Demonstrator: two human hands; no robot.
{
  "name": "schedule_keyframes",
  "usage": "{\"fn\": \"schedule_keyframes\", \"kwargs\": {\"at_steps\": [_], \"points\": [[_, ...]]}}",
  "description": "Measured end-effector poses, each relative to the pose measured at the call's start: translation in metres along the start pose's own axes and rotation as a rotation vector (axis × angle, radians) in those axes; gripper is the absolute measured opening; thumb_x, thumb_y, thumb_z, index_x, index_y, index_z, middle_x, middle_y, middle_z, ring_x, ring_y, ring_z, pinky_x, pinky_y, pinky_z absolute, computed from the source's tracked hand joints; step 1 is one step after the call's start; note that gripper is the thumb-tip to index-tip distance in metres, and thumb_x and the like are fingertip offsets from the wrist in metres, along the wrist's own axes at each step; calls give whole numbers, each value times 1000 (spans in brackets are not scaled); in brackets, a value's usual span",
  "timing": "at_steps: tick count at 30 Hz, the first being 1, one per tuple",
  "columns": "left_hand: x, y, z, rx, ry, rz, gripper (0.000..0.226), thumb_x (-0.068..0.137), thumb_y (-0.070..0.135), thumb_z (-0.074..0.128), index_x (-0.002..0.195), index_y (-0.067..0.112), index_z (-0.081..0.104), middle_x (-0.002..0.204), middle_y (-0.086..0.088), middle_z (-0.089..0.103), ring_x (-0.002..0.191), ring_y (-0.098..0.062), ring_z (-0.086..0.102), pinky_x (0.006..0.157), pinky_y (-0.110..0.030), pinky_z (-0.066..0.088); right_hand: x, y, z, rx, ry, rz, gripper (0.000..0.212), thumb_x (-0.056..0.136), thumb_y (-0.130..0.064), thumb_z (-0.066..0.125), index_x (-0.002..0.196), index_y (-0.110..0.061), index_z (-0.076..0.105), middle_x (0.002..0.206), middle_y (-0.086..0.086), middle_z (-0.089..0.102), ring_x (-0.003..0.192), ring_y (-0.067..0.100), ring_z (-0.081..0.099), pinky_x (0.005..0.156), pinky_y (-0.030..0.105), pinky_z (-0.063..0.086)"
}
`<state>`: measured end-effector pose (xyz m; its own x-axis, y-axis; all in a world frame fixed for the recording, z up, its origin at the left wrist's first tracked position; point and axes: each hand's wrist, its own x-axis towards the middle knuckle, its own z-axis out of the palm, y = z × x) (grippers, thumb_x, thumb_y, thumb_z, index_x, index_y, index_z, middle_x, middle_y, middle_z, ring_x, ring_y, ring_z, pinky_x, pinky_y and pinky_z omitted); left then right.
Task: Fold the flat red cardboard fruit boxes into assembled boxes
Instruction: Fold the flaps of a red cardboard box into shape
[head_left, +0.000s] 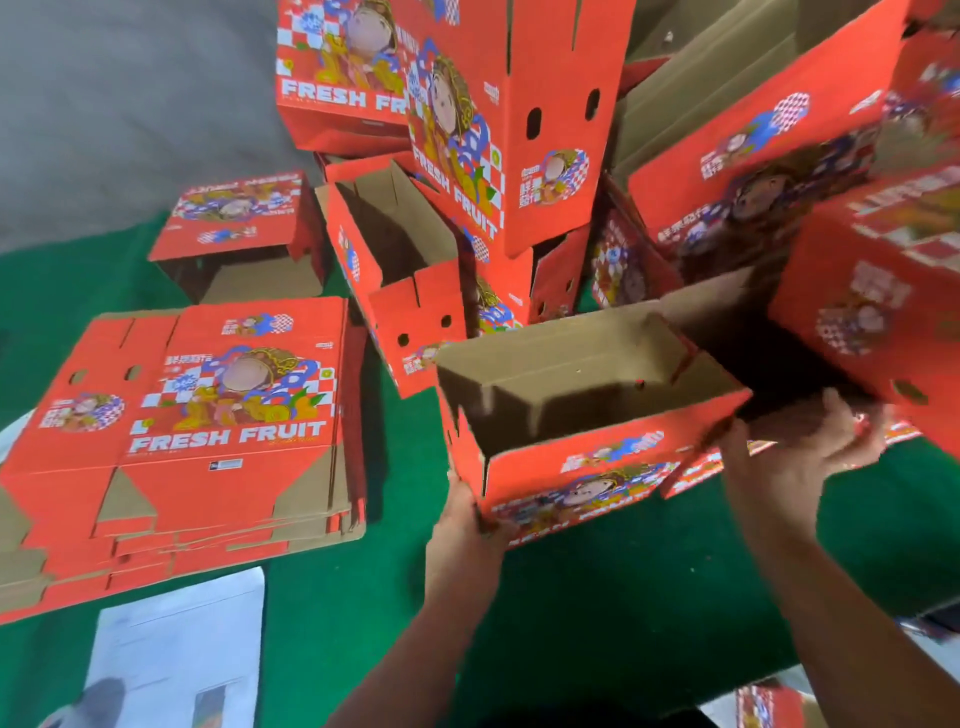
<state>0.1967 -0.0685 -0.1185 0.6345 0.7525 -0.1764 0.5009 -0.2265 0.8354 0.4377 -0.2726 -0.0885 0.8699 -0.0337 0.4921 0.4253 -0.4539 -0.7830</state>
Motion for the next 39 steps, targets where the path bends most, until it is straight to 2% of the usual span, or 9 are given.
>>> {"fn": "schedule_keyframes", "kwargs": {"at_steps": [4, 7, 11, 16, 21, 26, 30, 33, 39], "points": [[12, 35, 26, 54, 7, -62, 42, 84, 26, 79, 116, 27, 50, 109, 3, 74, 104, -30, 69, 86, -45, 54, 20, -6, 9, 107, -207, 303, 101, 91, -15, 67, 164, -22, -3, 150, 14, 43, 136, 21, 51, 110, 34, 40], [38, 62, 43, 74, -27, -56, 47, 91, 14, 69, 130, 18, 44, 131, -9, 65, 113, -37, 65, 93, -47, 51, 45, -9, 24, 80, -241, 505, 73, 87, -31, 67, 154, -15, 42, 128, 2, 66, 120, 25, 64, 99, 32, 45], [87, 88, 57, 144, -205, -183, 65, 100, 9, 55, 154, 10, 18, 142, -21, 55, 121, -39, 61, 105, -50, 47, 58, -6, 26, 111, -199, 617, 51, 90, -26, 64, 140, -16, 57, 119, 0, 65, 120, 30, 63, 96, 30, 42], [118, 92, 32, 72, -397, -191, 54, 99, 10, 62, 136, 7, 23, 134, -26, 57, 110, -26, 63, 96, -39, 54, -3, -36, 53, 98, -412, 665, 101, 92, -9, 71, 165, -14, 2, 164, 10, 29, 141, 20, 37, 123, 34, 27], [78, 44, 9, -232, -66, -86, 48, 94, 0, 66, 121, 19, 31, 129, -7, 47, 85, -10, 55, 69, -12, 45, -87, -81, 88, 155, -834, 662, 31, 98, -7, 57, 129, -6, 52, 87, -1, 56, 67, 13, 51, 57, 22, 42], [60, 12, -24, -293, 21, -116, 21, 100, 9, 60, 107, 29, 60, 110, 1, 64, 54, -2, 48, 56, -13, 41, -119, -132, 119, 146, -1052, 459, 33, 98, -3, 55, 129, -9, 63, 113, 14, 70, 97, 23, 62, 92, 36, 49], [54, 15, -53, -337, 110, -77, 28, 100, 1, 52, 104, 26, 62, 103, 11, 67, 76, 17, 63, 70, -1, 44, -129, -166, 143, 138, -1174, 459, 43, 98, -9, 47, 137, -20, 62, 127, 8, 69, 114, 26, 67, 104, 46, 52], [55, 10, -81, -146, 252, -11, 24, 98, 6, 58, 113, 23, 62, 119, 0, 64, 105, -1, 64, 95, -20, 50, -137, -182, 161, 163, -1216, 473, 42, 99, -12, 46, 138, -22, 59, 117, 7, 70, 95, 25, 70, 85, 39, 59], [68, -49, -143, 609, 193, -323, 58, 101, 45, 46, 156, 36, 27, 173, -12, 8, 159, -40, 6, 128, -54, 3, -155, -206, 197, 187, -1335, 683, 37, 101, -13, 54, 137, -23, 55, 91, -3, 62, 70, 17, 61, 61, 24, 49]]}}
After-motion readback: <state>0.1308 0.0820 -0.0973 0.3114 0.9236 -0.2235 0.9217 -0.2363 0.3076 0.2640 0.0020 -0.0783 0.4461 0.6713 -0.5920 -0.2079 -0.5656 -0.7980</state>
